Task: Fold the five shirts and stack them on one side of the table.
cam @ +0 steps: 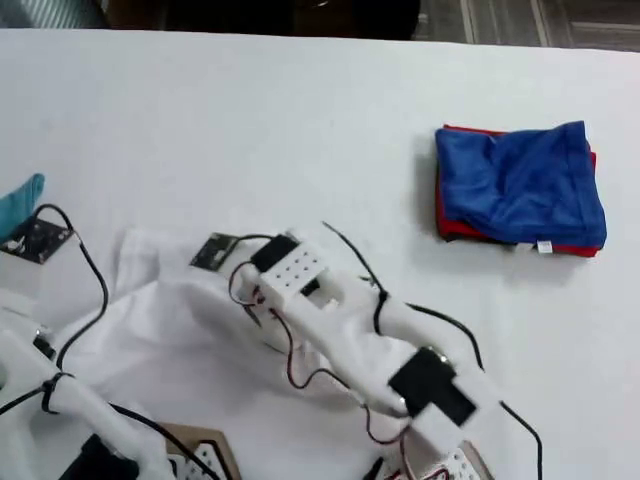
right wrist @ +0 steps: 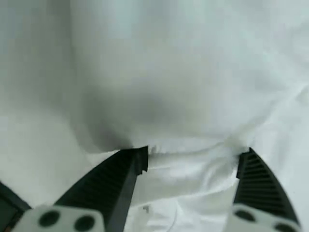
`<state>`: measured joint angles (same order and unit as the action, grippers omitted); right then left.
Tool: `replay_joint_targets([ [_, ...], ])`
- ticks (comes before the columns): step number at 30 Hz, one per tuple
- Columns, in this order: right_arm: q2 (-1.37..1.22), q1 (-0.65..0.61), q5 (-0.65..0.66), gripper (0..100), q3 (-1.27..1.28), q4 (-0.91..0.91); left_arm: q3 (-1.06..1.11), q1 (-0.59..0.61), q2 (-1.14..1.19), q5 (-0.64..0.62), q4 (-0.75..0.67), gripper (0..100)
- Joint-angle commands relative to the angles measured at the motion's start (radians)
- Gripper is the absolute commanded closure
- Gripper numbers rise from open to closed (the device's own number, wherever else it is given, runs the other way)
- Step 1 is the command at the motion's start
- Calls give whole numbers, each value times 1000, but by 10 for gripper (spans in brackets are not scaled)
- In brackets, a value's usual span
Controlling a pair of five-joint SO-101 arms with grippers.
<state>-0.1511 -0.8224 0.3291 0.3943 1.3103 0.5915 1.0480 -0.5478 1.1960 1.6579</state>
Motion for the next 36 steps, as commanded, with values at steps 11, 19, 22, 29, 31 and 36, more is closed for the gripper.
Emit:
replay_joint_targets([
  [11, -2, 278, 11, 978, -81, -70, -4, -12, -26, -32, 0, 974],
  [19, 168, 526, 21, 979, -276, -64, -58, -226, -26, -321, 0, 974],
  [22, 213, 587, 97, 979, -407, -71, -154, -417, -26, -468, 3, 974],
  [29, 237, 648, 157, 979, -643, -27, -506, -724, -26, -615, 126, 974],
  [31, 272, 661, 158, 978, -652, 48, -541, -712, -26, -608, 127, 974],
  [36, 357, 664, 160, 978, -583, 219, -374, -690, -26, -448, 127, 974],
])
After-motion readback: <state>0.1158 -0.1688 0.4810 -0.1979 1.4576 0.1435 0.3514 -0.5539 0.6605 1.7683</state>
